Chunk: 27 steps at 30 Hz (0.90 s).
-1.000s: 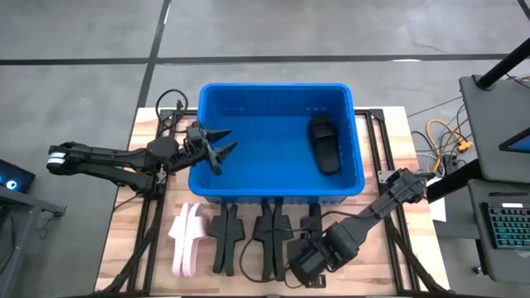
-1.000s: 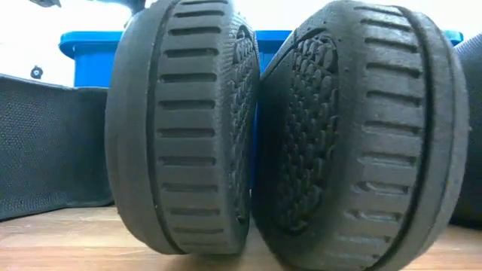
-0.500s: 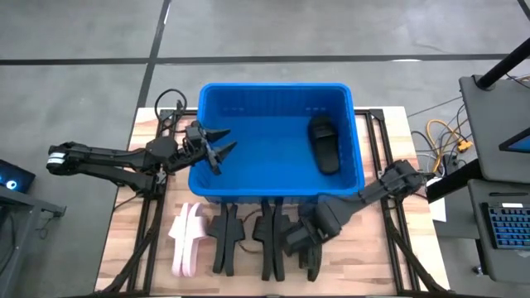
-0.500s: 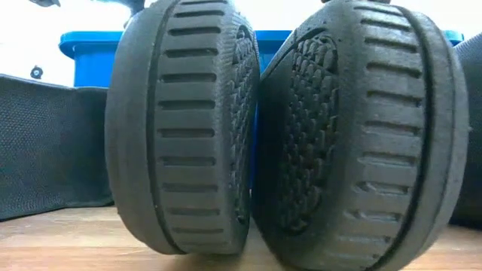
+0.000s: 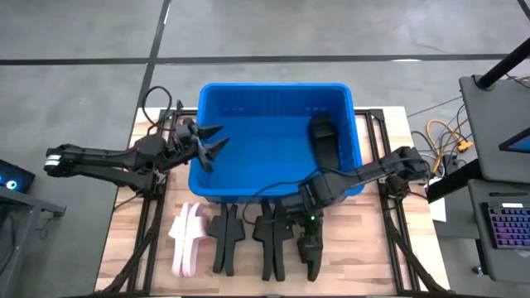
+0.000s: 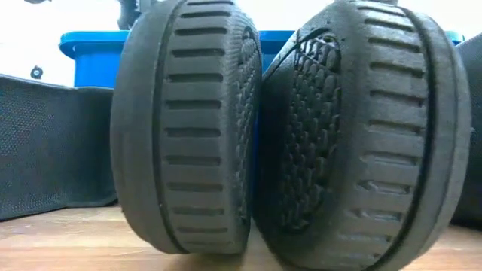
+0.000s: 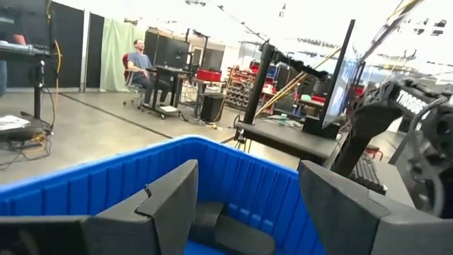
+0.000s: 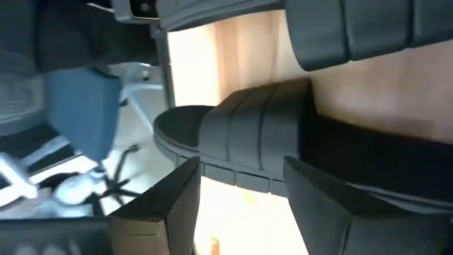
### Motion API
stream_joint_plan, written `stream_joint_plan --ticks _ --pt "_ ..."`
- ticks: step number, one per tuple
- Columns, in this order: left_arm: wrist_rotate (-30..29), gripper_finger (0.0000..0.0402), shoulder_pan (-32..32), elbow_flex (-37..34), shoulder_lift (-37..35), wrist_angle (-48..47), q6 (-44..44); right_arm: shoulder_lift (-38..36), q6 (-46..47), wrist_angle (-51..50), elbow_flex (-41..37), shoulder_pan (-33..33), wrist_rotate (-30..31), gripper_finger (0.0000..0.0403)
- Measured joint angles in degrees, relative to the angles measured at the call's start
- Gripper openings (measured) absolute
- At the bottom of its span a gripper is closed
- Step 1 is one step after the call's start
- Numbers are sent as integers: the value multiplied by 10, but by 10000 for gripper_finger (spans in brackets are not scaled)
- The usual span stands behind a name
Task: Pick and place slides into bin
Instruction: Put the black slide into the bin
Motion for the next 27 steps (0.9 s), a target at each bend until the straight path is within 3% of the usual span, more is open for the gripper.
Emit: stream_joint_plan --ticks 7,14,27 --pt "0 231 0 0 -13 -1 1 0 -44 18 -19 -8 -2 205" --pt "0 231 1 0 -7 -1 2 2 -32 39 -42 1 59 205" --pt "1 231 0 0 13 -2 2 2 -19 40 -84 26 55 206"
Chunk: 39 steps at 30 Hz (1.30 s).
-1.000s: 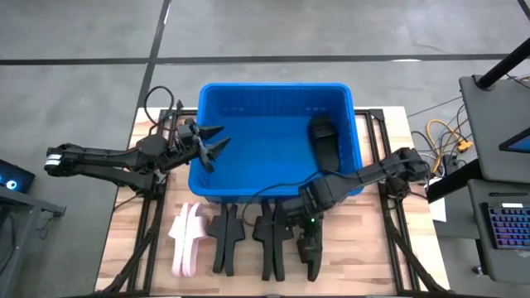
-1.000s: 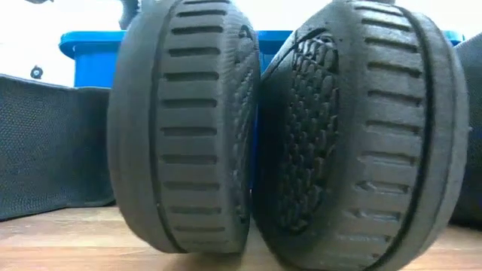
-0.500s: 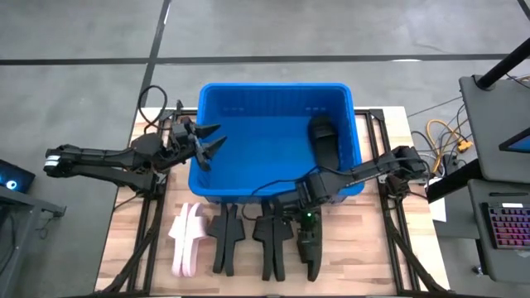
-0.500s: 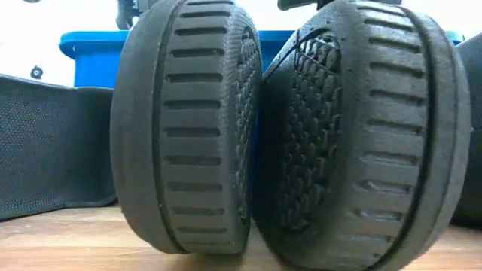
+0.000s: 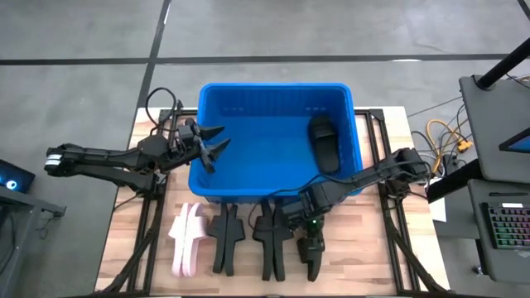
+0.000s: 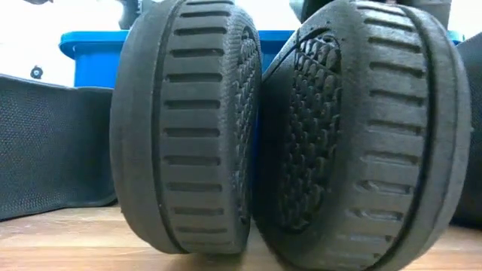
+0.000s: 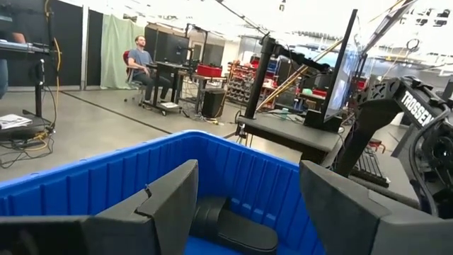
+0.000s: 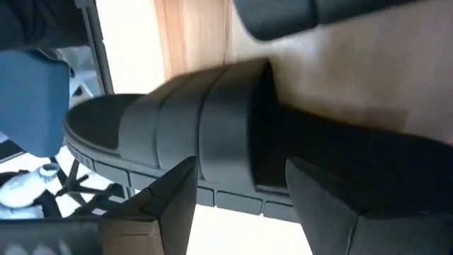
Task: Pick and place slides into bin
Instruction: Put the black slide into the bin
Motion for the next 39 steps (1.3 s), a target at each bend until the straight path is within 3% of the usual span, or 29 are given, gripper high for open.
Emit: stream_joint_plan --ticks 9,19,26,31,39 --pt "0 231 0 0 0 0 0 -1 10 30 -23 3 -6 206" --pt "0 231 0 0 0 0 0 -2 15 74 -50 0 -97 206" --pt "0 231 0 0 0 0 0 -2 33 121 -67 1 -107 199" --pt "0 231 0 0 0 0 0 -2 38 136 -73 1 -111 163" --pt "0 231 0 0 0 0 0 -2 25 139 -73 2 -129 64"
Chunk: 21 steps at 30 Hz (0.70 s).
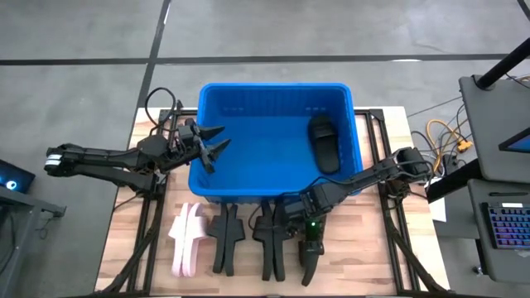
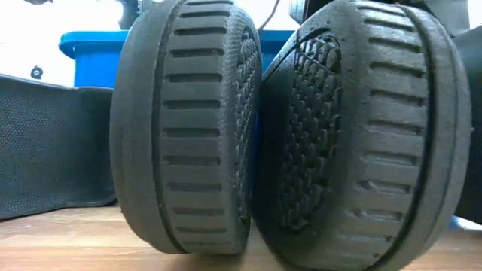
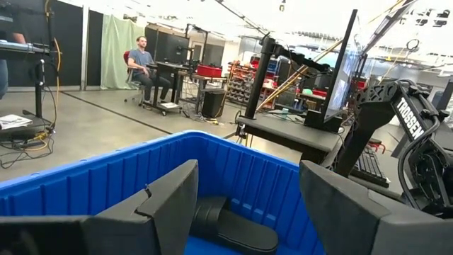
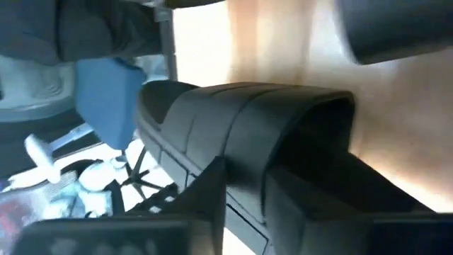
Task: Pick and place slides into bin
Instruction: Put the black slide into the bin
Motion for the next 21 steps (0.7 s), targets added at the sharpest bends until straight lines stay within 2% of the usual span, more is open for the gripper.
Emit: stream_joint_plan --ticks 3,5,12,21 --pt "0 231 0 0 0 0 0 0 -10 14 0 3 -21 25" --pt "0 231 0 0 0 0 0 1 -19 17 0 7 -38 15" --pt "0 231 0 0 0 -1 0 -2 -21 16 7 20 -57 12" --pt "0 231 0 0 0 -3 0 -43 42 -31 8 52 -56 11"
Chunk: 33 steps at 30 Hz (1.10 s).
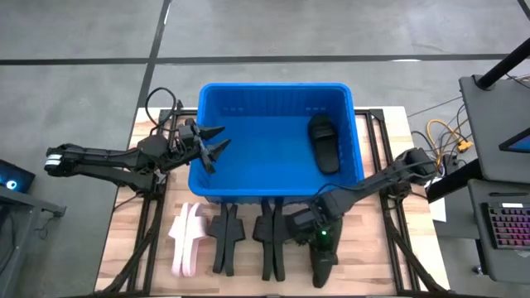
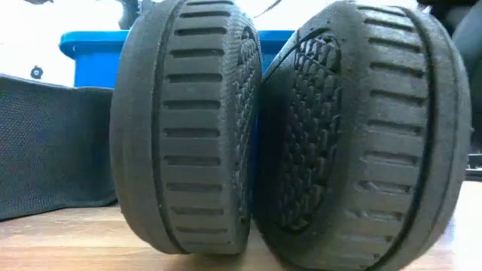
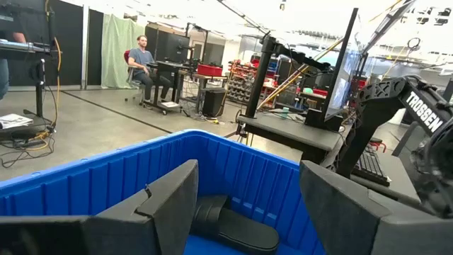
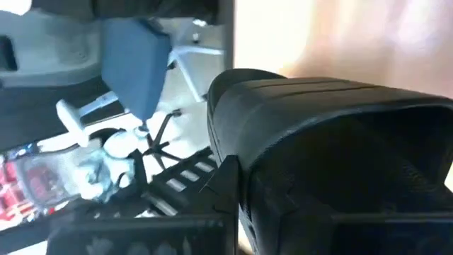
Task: Pick and place slides into bin
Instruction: Put the black slide into the bin
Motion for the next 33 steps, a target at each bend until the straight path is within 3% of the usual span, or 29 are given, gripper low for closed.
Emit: stream_joint_plan --ticks 7,16,25,33 --pt "0 231 0 0 0 0 0 -62 77 18 6 19 -3 11" --pt "0 231 0 0 0 1 0 -152 184 111 24 19 94 11" --pt "0 231 0 0 0 1 -2 -225 181 231 27 19 281 11" --pt "0 231 0 0 0 2 -5 -246 96 271 27 18 520 11"
